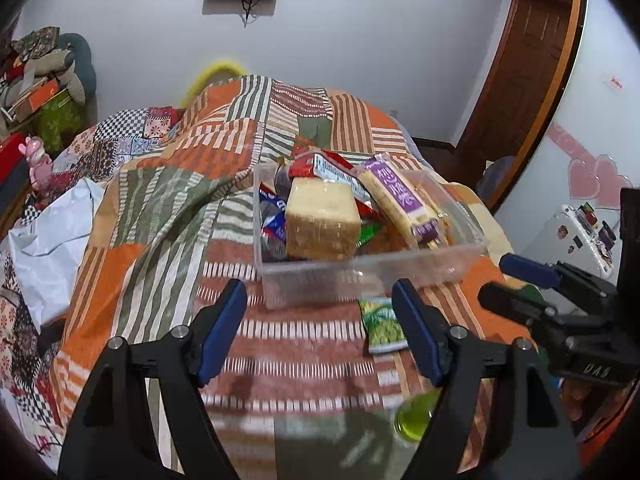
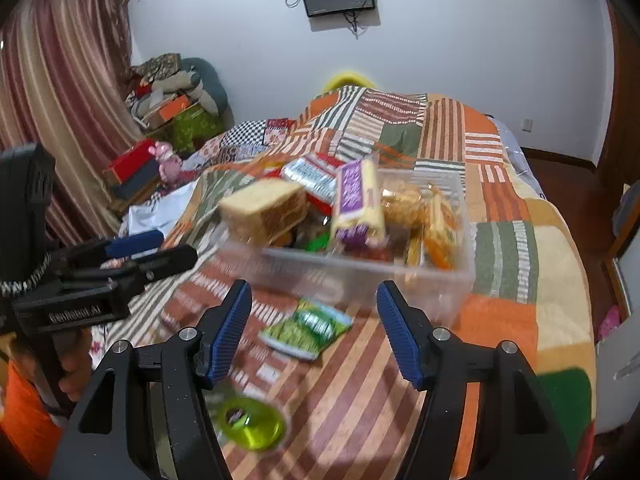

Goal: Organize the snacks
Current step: 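Grasp the green pea snack bag with the left tool while the right tool grasps the jelly cup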

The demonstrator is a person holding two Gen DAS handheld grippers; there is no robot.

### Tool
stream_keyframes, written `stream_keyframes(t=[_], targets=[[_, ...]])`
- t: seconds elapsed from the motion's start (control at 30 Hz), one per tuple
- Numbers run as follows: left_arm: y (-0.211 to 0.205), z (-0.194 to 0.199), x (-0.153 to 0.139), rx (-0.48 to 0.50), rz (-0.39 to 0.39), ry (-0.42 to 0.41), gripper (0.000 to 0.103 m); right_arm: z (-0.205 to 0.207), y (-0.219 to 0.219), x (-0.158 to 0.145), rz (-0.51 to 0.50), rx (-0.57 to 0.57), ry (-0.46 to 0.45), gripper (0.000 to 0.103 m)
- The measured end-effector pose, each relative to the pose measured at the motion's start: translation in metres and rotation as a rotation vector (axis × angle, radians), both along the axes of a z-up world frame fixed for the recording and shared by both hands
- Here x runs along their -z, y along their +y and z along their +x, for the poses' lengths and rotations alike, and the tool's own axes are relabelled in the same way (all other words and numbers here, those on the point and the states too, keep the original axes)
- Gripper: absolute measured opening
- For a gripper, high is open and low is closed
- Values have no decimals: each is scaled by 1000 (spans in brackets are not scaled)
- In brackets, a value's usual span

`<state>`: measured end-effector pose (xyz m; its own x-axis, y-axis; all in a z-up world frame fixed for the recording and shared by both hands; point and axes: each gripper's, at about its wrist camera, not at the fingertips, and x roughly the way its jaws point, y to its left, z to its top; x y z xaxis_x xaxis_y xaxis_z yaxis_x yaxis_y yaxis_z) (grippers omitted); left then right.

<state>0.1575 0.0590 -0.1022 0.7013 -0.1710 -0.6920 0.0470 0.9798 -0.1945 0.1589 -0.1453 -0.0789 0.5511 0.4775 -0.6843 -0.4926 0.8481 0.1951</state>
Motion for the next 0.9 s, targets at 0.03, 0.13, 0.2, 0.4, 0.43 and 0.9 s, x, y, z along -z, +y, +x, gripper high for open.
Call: stream_keyframes(t=[0.03, 0.13, 0.2, 0.4, 0.43, 0.9], targets=[[1, -6, 0, 0, -1, -1, 76, -5, 1, 1, -2, -2, 2, 62], [0, -22, 2, 5, -1, 6, 77, -18, 4, 11, 11, -20, 42, 64], [-1, -33, 6, 8, -11, 15, 77, -27, 8, 19, 4, -46, 70, 64], [-7, -50, 15, 26, -12, 37, 77, -37, 25, 46, -21, -102, 143, 64], [-8, -52, 18, 25, -10, 43, 77, -37, 28, 51, -31, -116, 157, 61], [-35, -28, 46, 55, -37, 140, 77, -35, -6, 53, -16, -44, 141, 43]])
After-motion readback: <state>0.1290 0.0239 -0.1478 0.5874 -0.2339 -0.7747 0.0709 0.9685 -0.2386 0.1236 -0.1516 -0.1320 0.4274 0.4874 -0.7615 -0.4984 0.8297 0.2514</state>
